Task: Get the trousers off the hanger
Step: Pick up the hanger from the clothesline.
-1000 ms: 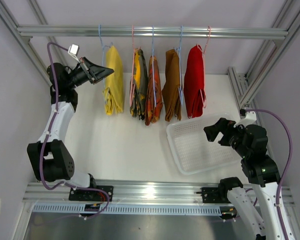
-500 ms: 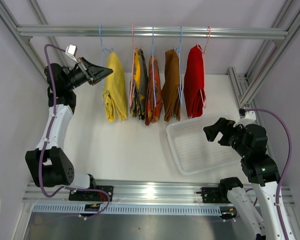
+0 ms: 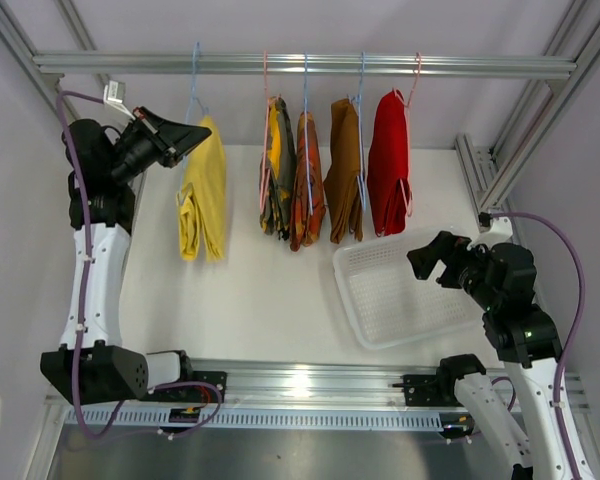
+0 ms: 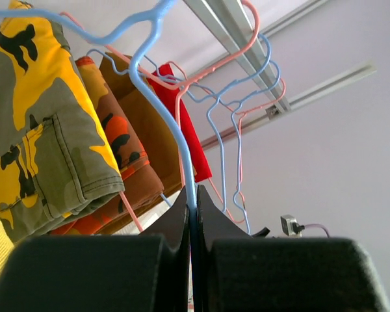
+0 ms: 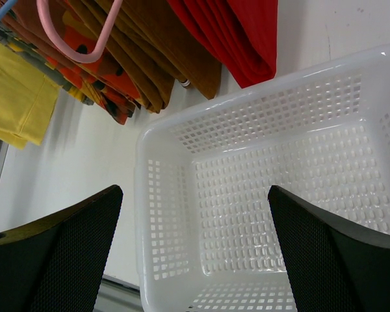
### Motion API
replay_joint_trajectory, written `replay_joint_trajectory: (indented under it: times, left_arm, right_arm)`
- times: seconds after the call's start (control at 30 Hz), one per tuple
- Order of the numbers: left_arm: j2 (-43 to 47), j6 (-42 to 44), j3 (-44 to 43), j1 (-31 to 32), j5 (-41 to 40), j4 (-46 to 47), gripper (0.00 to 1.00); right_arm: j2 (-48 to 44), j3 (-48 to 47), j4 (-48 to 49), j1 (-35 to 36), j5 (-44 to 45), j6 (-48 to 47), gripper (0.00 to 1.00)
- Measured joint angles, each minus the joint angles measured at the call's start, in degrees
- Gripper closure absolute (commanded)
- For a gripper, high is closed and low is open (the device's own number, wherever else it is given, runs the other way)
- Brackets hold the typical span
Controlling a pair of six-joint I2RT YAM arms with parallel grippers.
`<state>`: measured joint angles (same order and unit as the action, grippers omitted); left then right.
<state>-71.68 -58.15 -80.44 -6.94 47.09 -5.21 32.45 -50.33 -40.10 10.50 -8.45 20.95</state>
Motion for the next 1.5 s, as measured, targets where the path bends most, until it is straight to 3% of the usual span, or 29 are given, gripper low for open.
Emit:
replay_joint_trajectory:
  times: [0.43, 0.63, 0.8, 1.1, 1.3, 1.5]
  left_arm:
    - [-7.04, 0.24, -6.60, 0.90, 0.42, 3.72, 1.00]
    - [-6.19, 2.67, -6.64, 3.74, -1.44, 0.61, 0.99]
    - [0.92, 5.70, -4.79, 5.16, -5.07, -4.31, 1.00]
    - [21.31, 13.44, -3.67, 5.64, -15.87, -15.13, 1.00]
    - [30.62, 15.80, -0.15, 6.08, -23.10, -18.64, 1.00]
    - [32.65, 17.75, 3.61, 7.82, -30.16, -23.76, 1.00]
  right_arm:
    - [0.17, -1.88, -0.55, 0.02, -0.22, -0.66, 0.01]
    - [-0.44, -1.95, -1.25, 0.07, -0.22, -1.33, 0.01]
    - [-2.23, -6.29, -3.50, 0.15, -0.33, -2.01, 0.01]
    - [0.31, -16.26, -2.05, 0.17, -5.18, -3.63, 0.00]
    - [8.68, -22.38, 1.51, 0.44, -11.39, -3.37, 0.01]
    - [17.92, -33.07, 5.51, 5.27, -13.03, -2.16, 0.01]
